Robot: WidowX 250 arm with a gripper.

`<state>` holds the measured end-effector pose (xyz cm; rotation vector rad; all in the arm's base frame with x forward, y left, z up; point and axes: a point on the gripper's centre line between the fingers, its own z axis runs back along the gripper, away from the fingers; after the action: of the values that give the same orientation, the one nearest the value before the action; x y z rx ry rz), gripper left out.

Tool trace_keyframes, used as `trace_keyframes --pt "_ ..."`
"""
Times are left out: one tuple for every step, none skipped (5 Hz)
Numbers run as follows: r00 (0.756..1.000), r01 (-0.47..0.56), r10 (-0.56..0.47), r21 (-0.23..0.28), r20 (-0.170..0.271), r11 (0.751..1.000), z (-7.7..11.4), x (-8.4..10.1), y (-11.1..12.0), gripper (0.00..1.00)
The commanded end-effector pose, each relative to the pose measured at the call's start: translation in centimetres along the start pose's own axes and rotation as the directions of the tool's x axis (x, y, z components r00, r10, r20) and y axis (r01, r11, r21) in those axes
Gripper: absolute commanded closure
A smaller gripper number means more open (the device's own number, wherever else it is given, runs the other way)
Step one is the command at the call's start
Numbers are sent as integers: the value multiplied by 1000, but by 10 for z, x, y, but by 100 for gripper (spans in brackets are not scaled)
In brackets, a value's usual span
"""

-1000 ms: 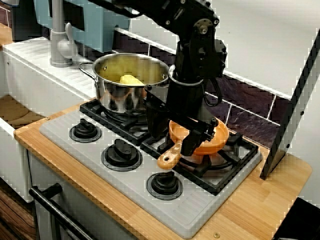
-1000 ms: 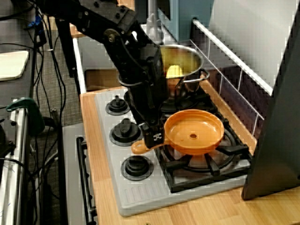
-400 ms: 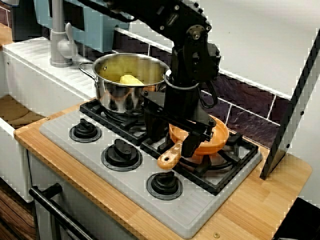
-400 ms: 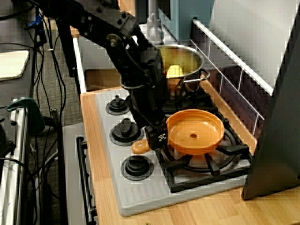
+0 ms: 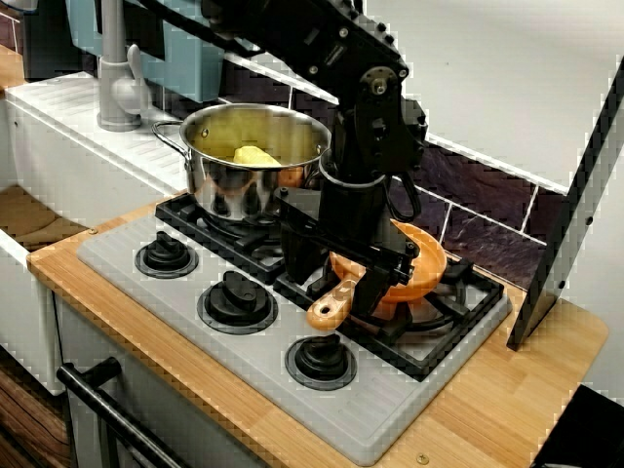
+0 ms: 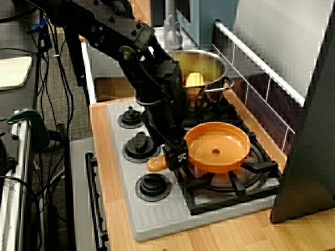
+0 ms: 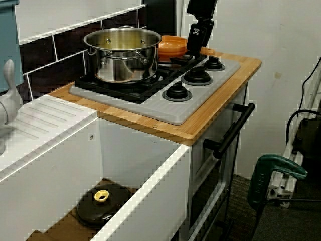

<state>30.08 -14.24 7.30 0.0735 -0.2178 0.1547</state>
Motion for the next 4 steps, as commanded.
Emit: trace_keyframes --pt "999 -24 24 -12 37 1000 4 -9 -11 0" --pt "999 -25 25 -3 35 1000 -3 -7 -11 0" --pt "999 -26 26 -4 30 1000 -5 -6 -11 0" --pt "999 -12 13 -9 29 1000 -6 -7 -12 100"
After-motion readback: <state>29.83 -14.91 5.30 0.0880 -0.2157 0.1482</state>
